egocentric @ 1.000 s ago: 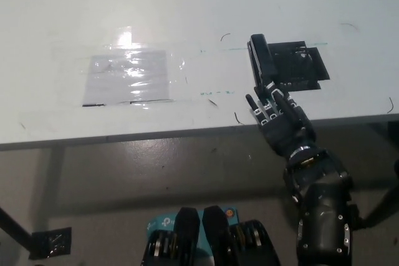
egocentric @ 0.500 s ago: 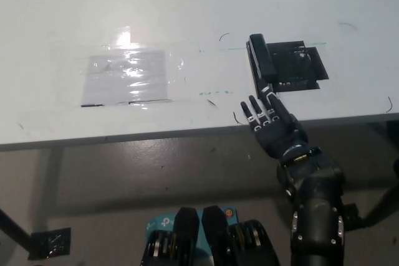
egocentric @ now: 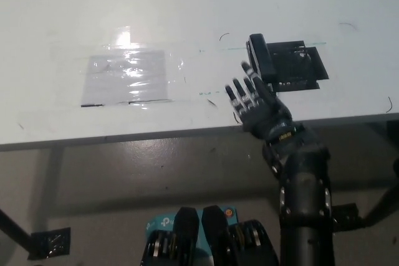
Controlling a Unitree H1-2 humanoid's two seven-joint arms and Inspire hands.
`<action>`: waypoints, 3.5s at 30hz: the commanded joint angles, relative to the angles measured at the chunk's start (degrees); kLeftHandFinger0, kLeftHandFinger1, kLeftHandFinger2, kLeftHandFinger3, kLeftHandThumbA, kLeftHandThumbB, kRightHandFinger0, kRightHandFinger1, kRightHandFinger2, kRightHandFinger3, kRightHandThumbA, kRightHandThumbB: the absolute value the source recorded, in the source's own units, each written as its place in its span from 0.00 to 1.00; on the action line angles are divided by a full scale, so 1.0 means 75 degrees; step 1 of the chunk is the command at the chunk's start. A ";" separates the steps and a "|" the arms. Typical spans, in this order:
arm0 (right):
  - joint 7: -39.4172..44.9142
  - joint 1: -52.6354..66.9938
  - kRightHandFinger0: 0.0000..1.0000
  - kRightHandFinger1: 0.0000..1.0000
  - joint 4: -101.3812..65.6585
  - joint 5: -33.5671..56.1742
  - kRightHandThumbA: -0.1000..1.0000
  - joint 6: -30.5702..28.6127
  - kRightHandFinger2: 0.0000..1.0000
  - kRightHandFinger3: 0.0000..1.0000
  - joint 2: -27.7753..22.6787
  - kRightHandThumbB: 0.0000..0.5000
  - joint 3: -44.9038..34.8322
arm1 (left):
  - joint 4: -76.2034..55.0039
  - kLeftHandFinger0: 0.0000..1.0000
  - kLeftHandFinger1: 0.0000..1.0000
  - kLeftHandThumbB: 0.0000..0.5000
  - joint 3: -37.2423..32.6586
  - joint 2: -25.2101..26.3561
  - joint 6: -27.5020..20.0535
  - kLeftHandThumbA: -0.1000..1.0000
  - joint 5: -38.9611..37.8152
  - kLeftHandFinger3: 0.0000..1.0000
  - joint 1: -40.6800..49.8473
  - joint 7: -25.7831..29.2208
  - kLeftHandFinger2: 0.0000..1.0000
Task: A stapler is kept infront of the robot on the black mark on the desk and the robot uses its right hand to lift the top of the stapler to open it
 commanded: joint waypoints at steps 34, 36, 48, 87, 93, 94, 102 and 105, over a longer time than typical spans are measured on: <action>0.0648 0.0264 0.64 0.75 -0.0602 -0.0340 0.85 0.0292 0.91 1.00 -0.0156 0.00 0.1260 | -0.0294 0.60 0.61 0.35 0.0116 -0.0016 -0.0160 0.41 -0.0137 0.92 0.0224 -0.0045 0.77; 0.0621 0.0528 0.64 0.78 -0.0710 -0.0273 0.83 0.0292 0.95 1.00 -0.0060 0.00 0.1490 | -0.0282 0.59 0.60 0.36 0.0135 -0.0026 -0.0177 0.40 -0.0158 0.90 0.0227 -0.0045 0.75; 0.0551 0.1049 0.68 0.79 -0.0642 -0.0274 0.90 0.0292 0.92 1.00 -0.0255 0.00 0.1704 | -0.0333 0.59 0.61 0.31 0.0154 -0.0062 -0.0153 0.41 -0.0177 0.89 0.0258 -0.0023 0.74; 0.0343 -0.0220 0.56 0.70 -0.0727 -0.0220 0.77 0.0292 0.81 1.00 -0.0734 0.00 0.1519 | -0.0298 0.60 0.60 0.30 0.0236 -0.0256 -0.0205 0.37 -0.0306 0.92 0.0571 -0.0023 0.76; 0.0405 -0.0874 0.60 0.72 -0.0601 -0.0391 0.77 0.0292 0.84 1.00 -0.0980 0.00 0.1351 | -0.0265 0.60 0.65 0.29 0.0200 -0.0241 -0.0286 0.40 -0.0286 0.95 0.0625 -0.0068 0.82; 0.0390 -0.0948 0.59 0.72 -0.0580 -0.0402 0.78 0.0292 0.84 1.00 -0.1018 0.00 0.1353 | -0.0287 0.60 0.65 0.28 0.0192 -0.0239 -0.0275 0.39 -0.0276 0.95 0.0631 -0.0058 0.82; 0.0402 -0.1693 0.59 0.71 -0.0306 -0.0444 0.77 0.0290 0.83 1.00 -0.1330 0.00 0.0944 | -0.0236 0.61 0.65 0.26 0.0238 -0.0229 -0.0269 0.38 -0.0375 0.95 0.0605 -0.0065 0.81; 0.0444 -0.1867 0.58 0.69 -0.0092 -0.0528 0.75 0.0272 0.81 1.00 -0.1429 0.00 0.0842 | -0.0289 0.61 0.64 0.26 0.0215 -0.0222 -0.0289 0.39 -0.0347 0.95 0.0627 -0.0068 0.81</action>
